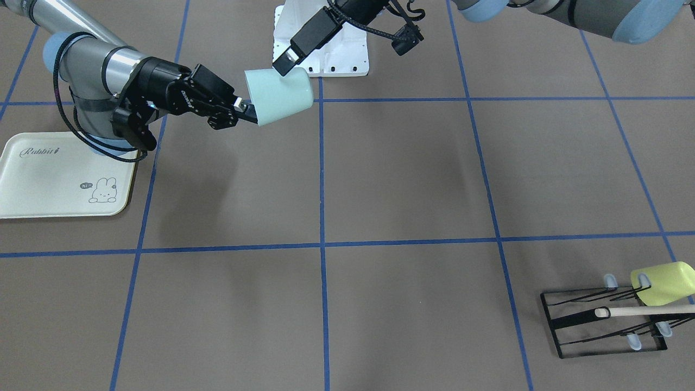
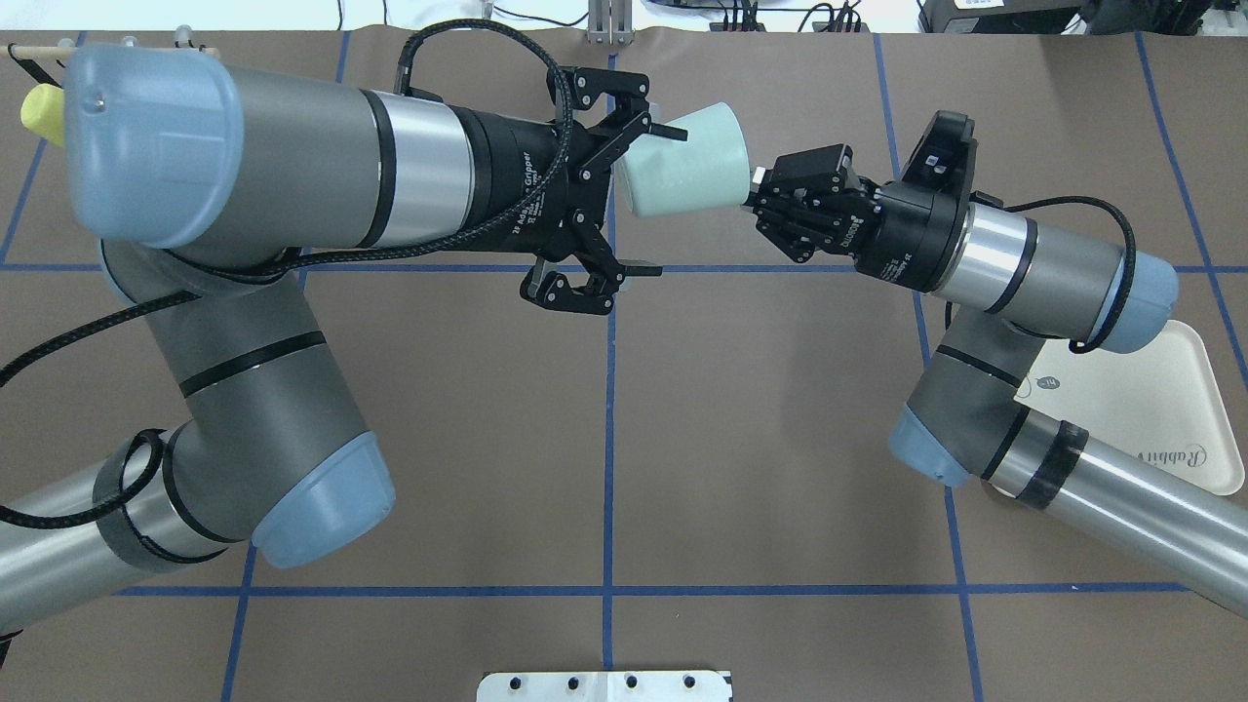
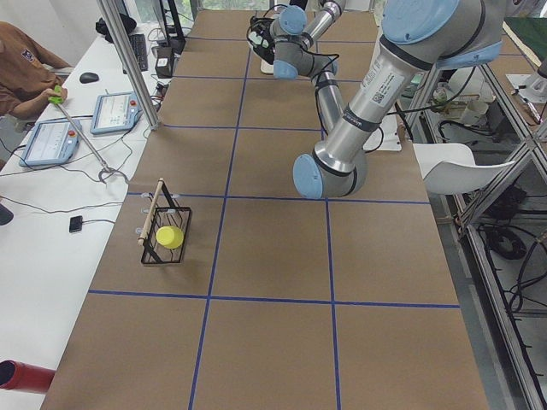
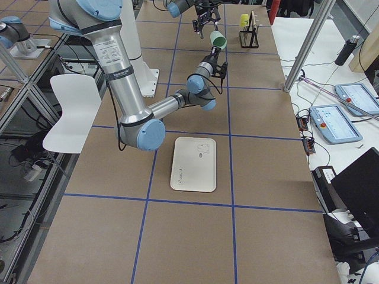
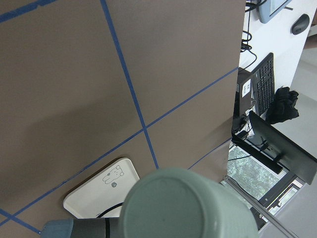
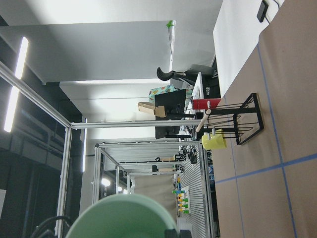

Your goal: Left arm grabs green cup and hands to right arm on tray

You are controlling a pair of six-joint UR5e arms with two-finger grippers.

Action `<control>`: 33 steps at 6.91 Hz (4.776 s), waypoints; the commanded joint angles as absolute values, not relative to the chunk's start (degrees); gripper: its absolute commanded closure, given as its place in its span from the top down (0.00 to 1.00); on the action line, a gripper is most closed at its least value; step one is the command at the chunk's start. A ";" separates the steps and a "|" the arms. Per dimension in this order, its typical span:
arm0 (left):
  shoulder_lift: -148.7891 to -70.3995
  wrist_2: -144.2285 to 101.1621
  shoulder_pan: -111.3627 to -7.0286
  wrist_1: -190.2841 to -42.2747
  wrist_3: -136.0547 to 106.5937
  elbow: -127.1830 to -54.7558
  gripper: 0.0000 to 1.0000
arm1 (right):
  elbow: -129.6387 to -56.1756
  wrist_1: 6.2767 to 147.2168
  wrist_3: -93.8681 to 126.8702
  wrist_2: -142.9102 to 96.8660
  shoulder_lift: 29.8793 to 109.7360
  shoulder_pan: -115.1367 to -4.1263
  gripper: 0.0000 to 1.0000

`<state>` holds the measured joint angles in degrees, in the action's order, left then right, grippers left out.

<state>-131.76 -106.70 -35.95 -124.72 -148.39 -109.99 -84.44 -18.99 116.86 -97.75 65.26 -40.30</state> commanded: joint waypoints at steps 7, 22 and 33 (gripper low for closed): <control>-130.43 -107.76 -41.55 -97.48 -99.50 -113.09 1.00 | -75.31 19.15 73.85 -129.50 65.39 -66.94 0.00; -110.13 -101.78 -61.26 -91.67 -50.10 -116.02 1.00 | -106.52 29.18 43.06 -101.96 110.83 -54.42 0.00; -108.37 -101.95 -63.09 -92.46 -49.23 -114.87 1.00 | -105.12 32.74 41.32 -129.90 107.25 -69.72 1.00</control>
<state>-108.37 -101.82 -61.88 -92.54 -49.87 -114.93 -104.92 29.22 42.27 -119.77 109.23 -62.12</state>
